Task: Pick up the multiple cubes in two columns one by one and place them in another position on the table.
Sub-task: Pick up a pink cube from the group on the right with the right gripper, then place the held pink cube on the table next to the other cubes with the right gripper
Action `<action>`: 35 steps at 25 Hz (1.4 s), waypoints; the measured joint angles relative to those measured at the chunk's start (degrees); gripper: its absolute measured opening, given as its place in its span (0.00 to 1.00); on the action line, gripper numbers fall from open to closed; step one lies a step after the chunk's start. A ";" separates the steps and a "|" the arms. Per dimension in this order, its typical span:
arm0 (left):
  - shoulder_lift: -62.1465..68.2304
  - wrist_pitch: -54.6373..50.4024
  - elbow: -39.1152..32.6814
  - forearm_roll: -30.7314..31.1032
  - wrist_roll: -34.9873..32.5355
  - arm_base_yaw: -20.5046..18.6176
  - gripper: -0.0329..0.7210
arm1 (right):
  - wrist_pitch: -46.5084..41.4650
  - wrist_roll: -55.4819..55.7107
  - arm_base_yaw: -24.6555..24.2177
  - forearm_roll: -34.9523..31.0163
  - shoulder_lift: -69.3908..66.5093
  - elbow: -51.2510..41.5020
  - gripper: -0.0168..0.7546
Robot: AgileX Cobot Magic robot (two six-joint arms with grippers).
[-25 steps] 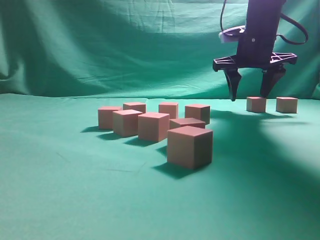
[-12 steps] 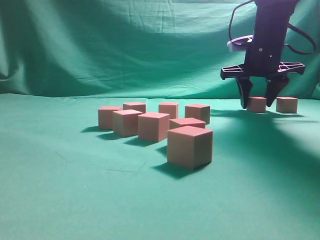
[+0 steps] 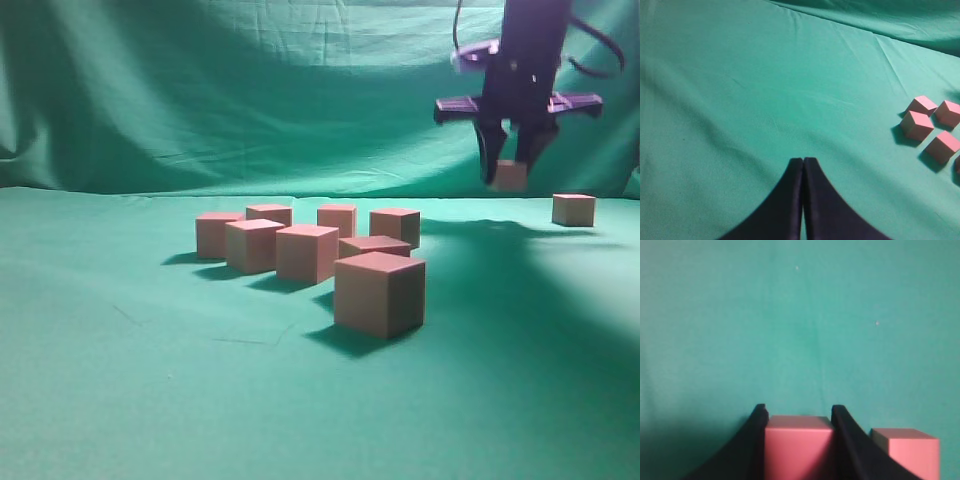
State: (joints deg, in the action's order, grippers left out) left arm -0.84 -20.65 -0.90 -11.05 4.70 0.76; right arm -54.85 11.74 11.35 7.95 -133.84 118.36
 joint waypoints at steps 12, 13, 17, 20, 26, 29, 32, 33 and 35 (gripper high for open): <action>0.00 0.00 0.00 0.00 0.00 0.00 0.04 | -16.40 -3.70 3.53 -4.74 13.35 7.79 0.36; 0.00 0.00 0.00 0.00 0.00 0.00 0.04 | -16.63 -4.04 4.04 -4.99 14.48 7.67 0.36; 0.00 0.00 0.00 0.00 0.00 0.00 0.04 | -17.15 -5.02 6.87 -5.58 20.20 5.36 0.36; 0.00 0.00 0.00 0.00 0.00 0.00 0.04 | -17.19 -5.37 9.73 -5.67 25.47 2.03 0.36; 0.00 0.00 0.00 0.00 0.00 0.00 0.04 | -17.29 -5.59 15.67 -5.84 35.60 -11.24 0.36; 0.00 0.00 0.00 0.00 0.00 0.00 0.04 | -17.29 -5.49 19.05 -6.47 38.65 -20.46 0.36; 0.00 0.00 0.00 0.00 0.00 0.00 0.04 | -16.91 -5.49 23.28 -7.44 40.07 -28.88 0.36; 0.00 0.00 0.00 0.00 0.00 0.00 0.04 | -16.91 -5.49 24.75 -7.54 40.23 -31.50 0.36; 0.00 0.00 0.00 0.00 0.00 0.00 0.04 | -15.44 -5.49 28.50 -7.67 40.23 -35.83 0.36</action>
State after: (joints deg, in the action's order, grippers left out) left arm -0.84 -20.65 -0.90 -11.05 4.70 0.76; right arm -70.28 6.26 39.85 0.27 -93.62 82.52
